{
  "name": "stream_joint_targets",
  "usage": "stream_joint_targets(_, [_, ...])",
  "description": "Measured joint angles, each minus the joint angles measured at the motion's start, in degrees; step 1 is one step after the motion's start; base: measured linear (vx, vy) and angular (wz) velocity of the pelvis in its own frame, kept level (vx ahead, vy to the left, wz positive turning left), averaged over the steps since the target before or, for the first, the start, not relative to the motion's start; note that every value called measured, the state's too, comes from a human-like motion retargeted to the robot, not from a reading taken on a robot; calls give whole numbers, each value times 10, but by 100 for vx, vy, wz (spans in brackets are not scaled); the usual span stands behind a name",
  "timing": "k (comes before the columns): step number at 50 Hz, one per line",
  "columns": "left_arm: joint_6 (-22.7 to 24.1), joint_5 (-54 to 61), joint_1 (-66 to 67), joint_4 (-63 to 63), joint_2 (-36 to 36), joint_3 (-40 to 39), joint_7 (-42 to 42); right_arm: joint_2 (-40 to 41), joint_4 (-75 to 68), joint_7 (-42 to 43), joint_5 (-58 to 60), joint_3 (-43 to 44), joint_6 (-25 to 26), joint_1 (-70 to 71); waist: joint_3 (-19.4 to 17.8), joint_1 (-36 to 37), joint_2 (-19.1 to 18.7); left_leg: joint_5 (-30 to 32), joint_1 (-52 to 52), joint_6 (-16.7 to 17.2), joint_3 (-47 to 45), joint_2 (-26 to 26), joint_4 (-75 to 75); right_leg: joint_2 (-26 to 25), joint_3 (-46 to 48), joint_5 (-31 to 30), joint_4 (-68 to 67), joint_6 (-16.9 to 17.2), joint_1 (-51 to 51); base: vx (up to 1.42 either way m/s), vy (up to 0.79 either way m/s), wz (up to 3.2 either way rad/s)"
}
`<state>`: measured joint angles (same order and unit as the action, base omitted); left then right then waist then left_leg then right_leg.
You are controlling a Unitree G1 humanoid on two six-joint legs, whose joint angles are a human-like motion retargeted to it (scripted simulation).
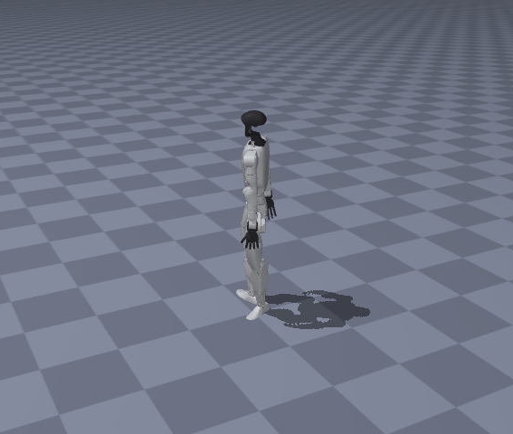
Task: Upper body actions
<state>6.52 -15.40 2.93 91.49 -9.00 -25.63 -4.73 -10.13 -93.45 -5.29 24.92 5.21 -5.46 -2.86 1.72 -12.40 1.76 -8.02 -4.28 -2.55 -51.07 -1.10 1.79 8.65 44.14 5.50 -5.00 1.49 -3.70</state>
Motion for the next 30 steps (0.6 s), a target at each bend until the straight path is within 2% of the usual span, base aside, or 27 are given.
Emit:
stream_joint_targets(3, [3,3,-8,-7,11,2,2,-6,-23,9,-20,18,4,-8,13,4,-7,-8,2,6,-22,-5,-6,14,66,-12,-5,13,24,-10,-3,-115])
stream_joint_targets(8, [15,15,-18,-28,35,-1,-9,-10,-39,13,-48,40,11,-17,34,33,-6,-23,2,24,-69,-9,-25,21,250,-54,16,20,81,-12,-7,-133])
stream_joint_targets(10, [19,17,-17,-33,39,1,-16,-9,-39,10,-56,44,14,-19,39,39,1,-28,-5,33,-78,-3,-33,17,241,-49,38,26,82,-7,-19,-110])
stream_joint_targets(12, [17,16,-15,-27,37,6,-21,-5,-38,-2,-55,49,19,-16,45,47,5,-28,-13,41,-90,-2,-37,8,219,-53,58,15,76,-2,-16,-93])
stream_joint_targets(16, [13,19,-12,0,46,10,-3,1,-6,-19,-39,53,21,-9,55,38,-12,-20,-21,53,-109,-17,-37,0,194,-52,60,19,68,-10,-18,-58])
stream_joint_targets(23, [10,9,1,5,49,-12,-12,13,50,-32,-17,12,11,16,71,-14,-36,4,-34,74,-136,-35,-36,-32,154,-37,79,11,58,-11,-23,-53])
stream_joint_targets(30, [7,12,11,9,48,-8,-4,12,62,-48,-9,19,13,14,97,13,-35,48,-56,77,-142,-47,-42,-44,97,-19,80,-3,44,-2,-25,-69])
